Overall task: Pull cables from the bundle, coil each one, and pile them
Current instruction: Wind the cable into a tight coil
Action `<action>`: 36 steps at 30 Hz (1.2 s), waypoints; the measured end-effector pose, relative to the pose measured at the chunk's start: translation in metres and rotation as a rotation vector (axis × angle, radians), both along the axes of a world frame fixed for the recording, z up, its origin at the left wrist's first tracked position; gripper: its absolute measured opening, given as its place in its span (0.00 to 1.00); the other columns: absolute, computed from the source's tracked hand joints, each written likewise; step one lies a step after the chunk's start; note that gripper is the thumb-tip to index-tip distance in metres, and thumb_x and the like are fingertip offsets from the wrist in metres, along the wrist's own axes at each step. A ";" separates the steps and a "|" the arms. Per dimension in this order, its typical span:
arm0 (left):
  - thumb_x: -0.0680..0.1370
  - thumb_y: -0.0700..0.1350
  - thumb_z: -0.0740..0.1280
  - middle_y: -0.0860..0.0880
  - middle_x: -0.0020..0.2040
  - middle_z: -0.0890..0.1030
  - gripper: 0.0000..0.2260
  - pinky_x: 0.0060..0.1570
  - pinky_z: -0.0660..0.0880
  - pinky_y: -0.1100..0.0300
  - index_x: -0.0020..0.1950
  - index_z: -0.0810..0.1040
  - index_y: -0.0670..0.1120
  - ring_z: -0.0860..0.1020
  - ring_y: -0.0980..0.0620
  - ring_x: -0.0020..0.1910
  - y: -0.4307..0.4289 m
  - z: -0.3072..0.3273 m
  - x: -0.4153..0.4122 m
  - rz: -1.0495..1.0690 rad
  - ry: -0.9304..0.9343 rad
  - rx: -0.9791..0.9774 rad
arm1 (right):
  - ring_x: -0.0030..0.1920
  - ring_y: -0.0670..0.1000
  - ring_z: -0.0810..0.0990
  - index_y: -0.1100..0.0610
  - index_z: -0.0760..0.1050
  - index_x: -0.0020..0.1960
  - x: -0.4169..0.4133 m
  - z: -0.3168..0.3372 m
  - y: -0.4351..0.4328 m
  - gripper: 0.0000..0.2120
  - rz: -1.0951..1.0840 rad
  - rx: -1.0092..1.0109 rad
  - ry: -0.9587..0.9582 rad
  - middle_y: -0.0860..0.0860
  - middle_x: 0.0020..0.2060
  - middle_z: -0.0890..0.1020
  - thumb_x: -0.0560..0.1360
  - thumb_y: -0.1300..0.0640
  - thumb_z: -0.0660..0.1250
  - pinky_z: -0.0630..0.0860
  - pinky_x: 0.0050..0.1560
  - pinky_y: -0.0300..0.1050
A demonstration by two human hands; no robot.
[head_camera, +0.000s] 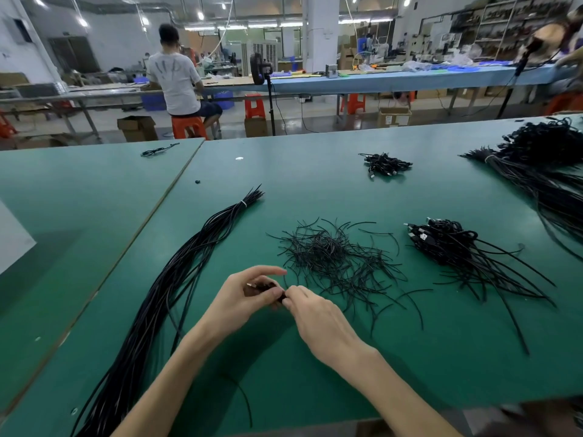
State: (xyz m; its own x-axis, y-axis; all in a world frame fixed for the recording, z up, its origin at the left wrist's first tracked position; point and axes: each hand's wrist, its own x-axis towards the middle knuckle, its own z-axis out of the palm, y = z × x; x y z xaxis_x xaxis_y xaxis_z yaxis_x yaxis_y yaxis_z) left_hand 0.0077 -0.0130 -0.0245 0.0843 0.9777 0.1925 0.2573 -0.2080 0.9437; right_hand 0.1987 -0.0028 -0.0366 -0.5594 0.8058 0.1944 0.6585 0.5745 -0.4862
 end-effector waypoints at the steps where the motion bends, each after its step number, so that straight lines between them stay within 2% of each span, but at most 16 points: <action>1: 0.78 0.36 0.73 0.42 0.45 0.87 0.07 0.49 0.81 0.58 0.56 0.85 0.42 0.85 0.46 0.42 -0.002 0.000 0.005 -0.011 0.007 0.001 | 0.38 0.52 0.74 0.51 0.66 0.50 0.007 0.000 0.000 0.10 0.011 0.006 -0.008 0.46 0.43 0.72 0.88 0.51 0.51 0.67 0.40 0.47; 4: 0.78 0.36 0.73 0.45 0.43 0.87 0.04 0.49 0.81 0.60 0.50 0.86 0.42 0.86 0.47 0.42 -0.007 -0.003 0.021 -0.012 0.067 0.006 | 0.38 0.50 0.74 0.51 0.68 0.51 0.028 -0.006 -0.005 0.10 0.026 0.045 0.000 0.43 0.43 0.72 0.87 0.51 0.51 0.69 0.39 0.45; 7: 0.78 0.36 0.74 0.45 0.42 0.87 0.02 0.48 0.81 0.60 0.49 0.86 0.41 0.86 0.47 0.41 -0.011 -0.007 0.034 -0.019 0.083 0.020 | 0.35 0.48 0.71 0.51 0.69 0.51 0.040 -0.014 -0.009 0.11 0.017 0.087 0.033 0.42 0.42 0.70 0.87 0.50 0.52 0.67 0.37 0.42; 11: 0.77 0.36 0.74 0.43 0.43 0.87 0.02 0.48 0.81 0.60 0.49 0.86 0.40 0.86 0.45 0.41 -0.012 -0.007 0.038 0.009 0.033 0.001 | 0.35 0.49 0.72 0.54 0.71 0.52 0.040 -0.014 -0.011 0.11 0.002 0.111 0.074 0.43 0.42 0.71 0.87 0.51 0.53 0.71 0.37 0.46; 14: 0.77 0.36 0.74 0.41 0.48 0.87 0.07 0.50 0.81 0.58 0.55 0.85 0.39 0.85 0.48 0.44 -0.008 0.001 0.036 -0.020 -0.031 -0.068 | 0.36 0.49 0.73 0.52 0.70 0.50 0.039 -0.013 -0.009 0.11 -0.022 0.072 0.118 0.44 0.42 0.73 0.87 0.51 0.54 0.72 0.38 0.48; 16: 0.76 0.38 0.75 0.41 0.54 0.85 0.14 0.52 0.82 0.54 0.61 0.82 0.42 0.83 0.47 0.46 -0.002 0.007 0.035 -0.025 -0.073 -0.134 | 0.33 0.45 0.72 0.51 0.70 0.46 0.042 -0.012 -0.005 0.11 -0.068 -0.069 0.276 0.42 0.38 0.75 0.87 0.52 0.55 0.69 0.34 0.43; 18: 0.76 0.38 0.75 0.44 0.53 0.82 0.17 0.47 0.81 0.56 0.64 0.80 0.42 0.82 0.50 0.45 0.006 0.012 0.039 -0.028 -0.058 -0.181 | 0.30 0.43 0.67 0.53 0.71 0.44 0.048 -0.010 0.001 0.14 -0.133 -0.194 0.497 0.41 0.31 0.74 0.87 0.52 0.57 0.65 0.32 0.38; 19: 0.76 0.38 0.75 0.46 0.51 0.82 0.16 0.43 0.80 0.58 0.63 0.80 0.42 0.82 0.51 0.43 0.011 0.012 0.042 -0.025 -0.007 -0.179 | 0.29 0.43 0.65 0.53 0.72 0.44 0.051 -0.010 0.003 0.14 -0.169 -0.230 0.589 0.41 0.29 0.73 0.87 0.51 0.57 0.64 0.31 0.37; 21: 0.79 0.39 0.73 0.49 0.45 0.81 0.09 0.37 0.76 0.61 0.59 0.82 0.44 0.80 0.54 0.38 0.022 0.009 0.054 0.061 0.146 -0.124 | 0.30 0.45 0.64 0.54 0.74 0.45 0.056 -0.009 0.006 0.14 -0.227 -0.278 0.727 0.44 0.28 0.69 0.86 0.51 0.57 0.63 0.31 0.41; 23: 0.82 0.41 0.69 0.51 0.39 0.81 0.04 0.38 0.73 0.64 0.52 0.83 0.45 0.79 0.54 0.37 0.033 0.005 0.064 0.268 0.304 -0.077 | 0.31 0.46 0.63 0.55 0.74 0.46 0.057 -0.010 0.006 0.14 -0.255 -0.296 0.791 0.45 0.30 0.68 0.86 0.51 0.57 0.63 0.31 0.44; 26: 0.83 0.46 0.66 0.49 0.42 0.82 0.08 0.48 0.78 0.55 0.47 0.81 0.45 0.81 0.47 0.44 0.044 0.002 0.077 0.418 0.478 -0.161 | 0.32 0.47 0.64 0.56 0.75 0.46 0.057 -0.011 0.007 0.15 -0.286 -0.296 0.821 0.45 0.31 0.69 0.86 0.51 0.57 0.65 0.32 0.43; 29: 0.82 0.51 0.67 0.44 0.41 0.83 0.15 0.46 0.80 0.50 0.40 0.78 0.42 0.81 0.41 0.42 0.048 0.002 0.090 0.433 0.684 -0.213 | 0.33 0.47 0.66 0.55 0.75 0.47 0.057 -0.012 0.007 0.15 -0.294 -0.294 0.837 0.44 0.32 0.70 0.86 0.50 0.57 0.66 0.33 0.44; 30: 0.82 0.52 0.67 0.44 0.42 0.82 0.16 0.44 0.79 0.50 0.41 0.78 0.41 0.80 0.41 0.41 0.049 0.003 0.094 0.440 0.749 -0.216 | 0.33 0.46 0.66 0.55 0.75 0.47 0.057 -0.012 0.007 0.15 -0.290 -0.295 0.840 0.44 0.32 0.70 0.86 0.50 0.57 0.66 0.32 0.44; 32: 0.81 0.54 0.69 0.44 0.48 0.81 0.15 0.46 0.77 0.51 0.48 0.81 0.42 0.80 0.40 0.45 0.051 0.005 0.099 0.449 0.841 -0.223 | 0.33 0.46 0.66 0.56 0.75 0.47 0.057 -0.011 0.006 0.15 -0.284 -0.299 0.841 0.45 0.32 0.70 0.86 0.50 0.57 0.66 0.32 0.43; 36: 0.79 0.55 0.70 0.43 0.55 0.82 0.15 0.52 0.76 0.50 0.54 0.79 0.43 0.81 0.39 0.53 0.053 0.012 0.105 0.440 0.857 -0.281 | 0.33 0.46 0.66 0.56 0.75 0.46 0.056 -0.010 0.005 0.15 -0.273 -0.291 0.829 0.45 0.32 0.70 0.86 0.51 0.57 0.66 0.33 0.44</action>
